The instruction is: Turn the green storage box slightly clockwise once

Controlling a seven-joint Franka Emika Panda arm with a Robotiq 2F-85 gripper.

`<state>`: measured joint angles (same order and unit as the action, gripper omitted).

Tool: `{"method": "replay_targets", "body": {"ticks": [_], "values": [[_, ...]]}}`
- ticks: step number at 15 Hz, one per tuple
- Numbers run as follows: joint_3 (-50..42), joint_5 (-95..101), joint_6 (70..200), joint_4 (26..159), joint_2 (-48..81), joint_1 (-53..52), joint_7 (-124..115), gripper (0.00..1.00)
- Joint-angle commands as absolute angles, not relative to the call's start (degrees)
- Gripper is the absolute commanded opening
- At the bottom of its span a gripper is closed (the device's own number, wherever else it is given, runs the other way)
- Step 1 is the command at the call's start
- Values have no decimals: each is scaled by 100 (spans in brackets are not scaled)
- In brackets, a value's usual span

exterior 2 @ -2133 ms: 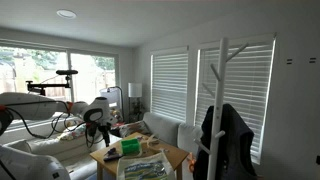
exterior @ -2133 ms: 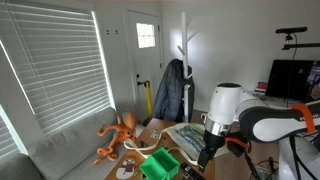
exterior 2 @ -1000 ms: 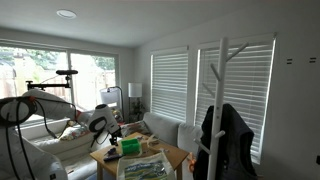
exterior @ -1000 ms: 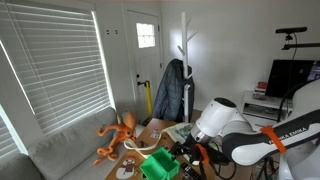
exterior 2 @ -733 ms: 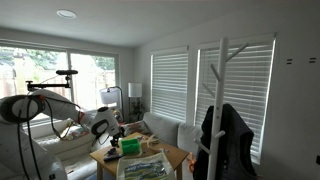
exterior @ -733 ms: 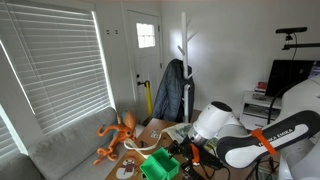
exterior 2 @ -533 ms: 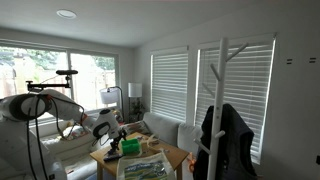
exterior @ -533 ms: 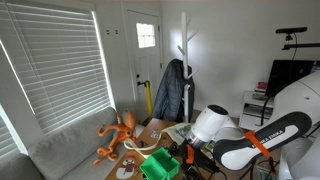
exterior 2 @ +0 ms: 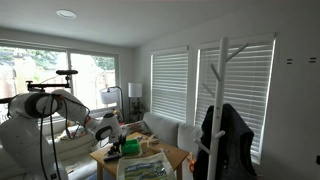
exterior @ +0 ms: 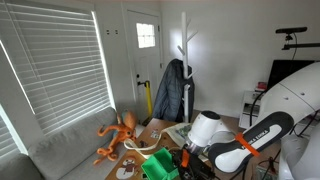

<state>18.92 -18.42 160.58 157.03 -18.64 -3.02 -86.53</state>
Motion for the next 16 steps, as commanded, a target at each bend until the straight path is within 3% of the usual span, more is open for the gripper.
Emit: {"method": "replay_targets", "body": {"ticks": [1,2,4,9,10,14,16], "values": [[1631,-1930,16139,15631,-1941,-512,-8814,10],[1566,-1951,16145,15622,-1970,-543,-8787,3],[1446,-1950,16135,15608,-2081,-602,-8669,0],[844,-2092,16226,15602,-2965,-897,-7641,1],[1138,-1889,16220,15480,-2421,-660,-7988,6],[965,-1921,16202,15444,-2787,-675,-7727,1],[1018,-1217,15173,15103,-2716,-123,-7624,1]]}}
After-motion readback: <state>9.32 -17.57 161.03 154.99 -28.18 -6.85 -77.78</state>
